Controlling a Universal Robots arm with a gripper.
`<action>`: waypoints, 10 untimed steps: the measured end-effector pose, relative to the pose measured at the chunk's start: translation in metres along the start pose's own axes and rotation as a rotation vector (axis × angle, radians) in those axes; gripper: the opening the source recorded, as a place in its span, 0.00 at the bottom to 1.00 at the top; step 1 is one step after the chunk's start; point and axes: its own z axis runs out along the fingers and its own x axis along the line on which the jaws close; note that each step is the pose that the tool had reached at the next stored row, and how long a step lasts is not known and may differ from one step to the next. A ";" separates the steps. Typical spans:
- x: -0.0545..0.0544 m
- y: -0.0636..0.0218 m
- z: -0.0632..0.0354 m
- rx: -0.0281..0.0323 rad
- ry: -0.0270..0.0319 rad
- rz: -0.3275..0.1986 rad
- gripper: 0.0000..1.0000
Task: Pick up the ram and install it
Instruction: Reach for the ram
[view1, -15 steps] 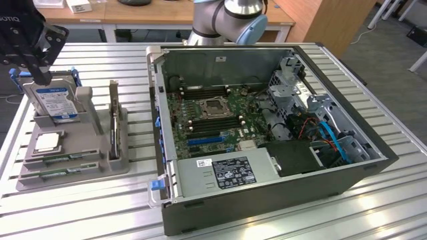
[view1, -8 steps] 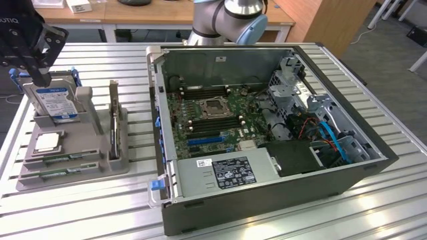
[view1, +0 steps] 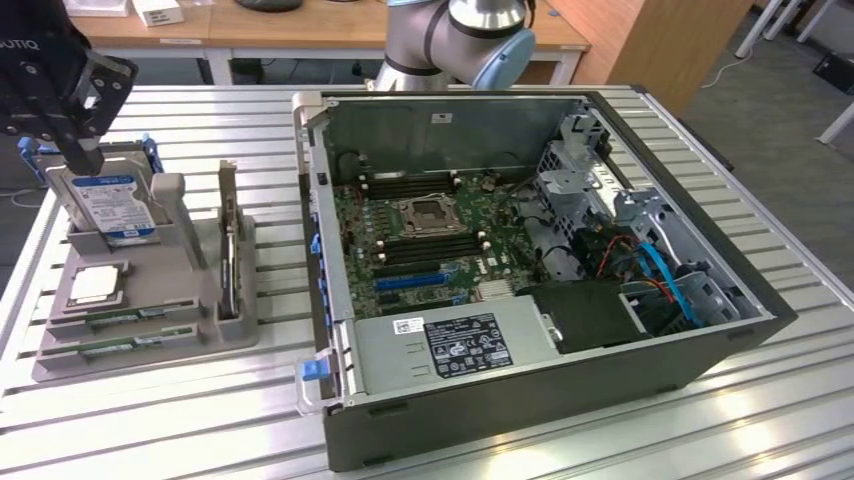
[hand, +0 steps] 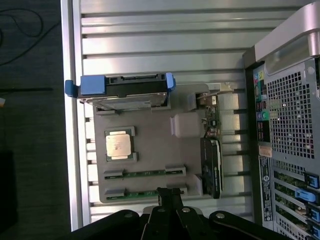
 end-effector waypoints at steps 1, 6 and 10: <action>0.000 -0.0001 0.0016 0.0001 0.0002 0.000 0.11; 0.000 -0.0004 0.0090 0.0002 0.0003 0.000 0.11; 0.000 -0.0008 0.0141 0.0002 0.0003 0.000 0.11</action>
